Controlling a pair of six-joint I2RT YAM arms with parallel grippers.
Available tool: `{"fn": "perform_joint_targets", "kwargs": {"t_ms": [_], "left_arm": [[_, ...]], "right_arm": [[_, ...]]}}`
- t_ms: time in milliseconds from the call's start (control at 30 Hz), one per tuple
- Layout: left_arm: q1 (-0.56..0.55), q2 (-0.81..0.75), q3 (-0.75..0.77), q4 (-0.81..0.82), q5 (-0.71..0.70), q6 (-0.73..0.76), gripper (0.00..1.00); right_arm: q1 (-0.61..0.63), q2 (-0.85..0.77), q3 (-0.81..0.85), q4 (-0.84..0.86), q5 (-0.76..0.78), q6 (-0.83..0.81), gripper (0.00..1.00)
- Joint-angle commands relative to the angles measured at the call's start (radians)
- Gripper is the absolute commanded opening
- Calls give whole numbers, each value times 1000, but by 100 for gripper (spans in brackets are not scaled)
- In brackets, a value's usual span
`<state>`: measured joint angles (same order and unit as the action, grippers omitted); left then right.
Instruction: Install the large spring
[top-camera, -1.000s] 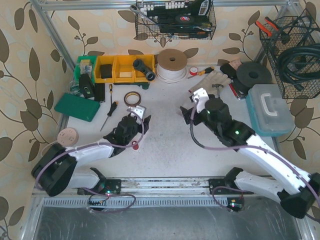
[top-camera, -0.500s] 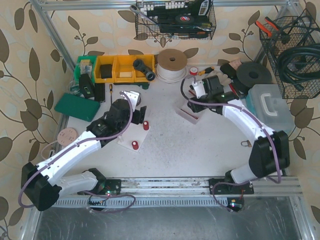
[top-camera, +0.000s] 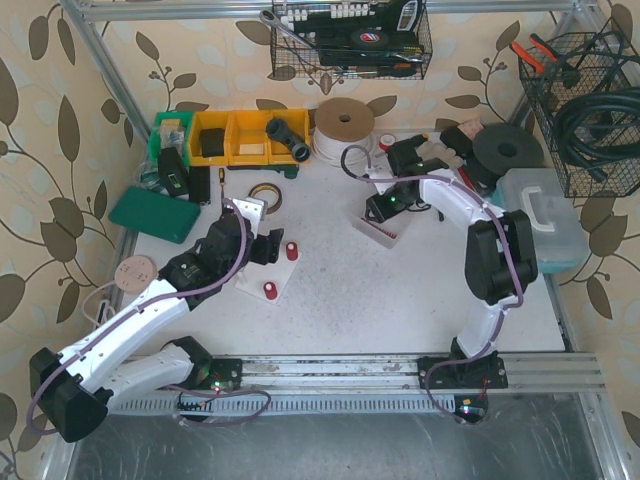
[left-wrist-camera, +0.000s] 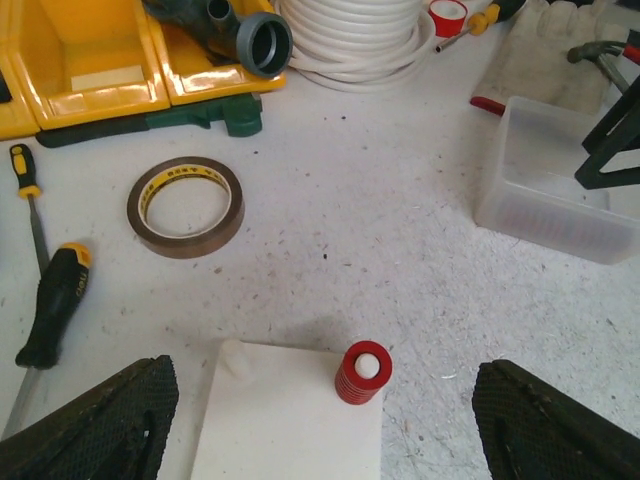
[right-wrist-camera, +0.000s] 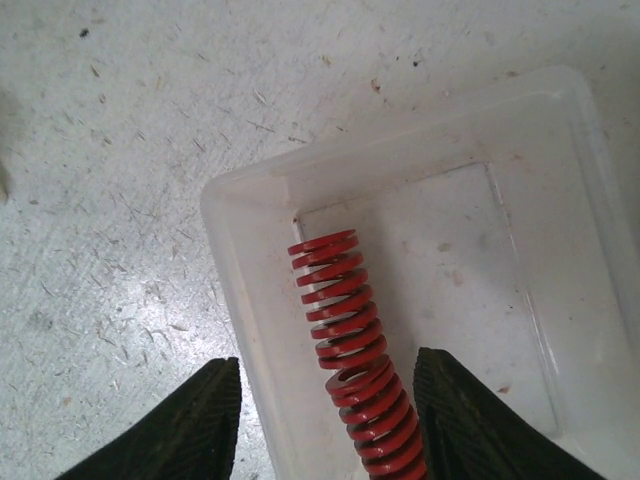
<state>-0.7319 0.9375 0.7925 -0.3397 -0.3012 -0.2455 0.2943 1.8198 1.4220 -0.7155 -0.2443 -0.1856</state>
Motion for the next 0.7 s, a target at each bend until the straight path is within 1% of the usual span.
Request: {"fn": "perform_joint_targets", "kwargs": {"t_ms": [0,67,200,433,533,667], "left_arm": [[12,-2,8,17,22,-39,83],[14,-3,6,15,4,-36,83],[14,-5,2,19,5,-37,84],[15,-1,9,15,0,-41,84],[15,-5,7,19,-2,-41,84],[17,-3,6,16,-7,-41,84]], "right_arm": [[-3,70,69,-93,-17,-60,51],[-3,99,79,-100,-9,-64,52],[-2,133,97,-107,-43,-65,53],[0,192,124,-131,33,-66,54],[-1,195,132,-120,37,-60,51],[-3,212,158,-129,-8,-76,46]]}}
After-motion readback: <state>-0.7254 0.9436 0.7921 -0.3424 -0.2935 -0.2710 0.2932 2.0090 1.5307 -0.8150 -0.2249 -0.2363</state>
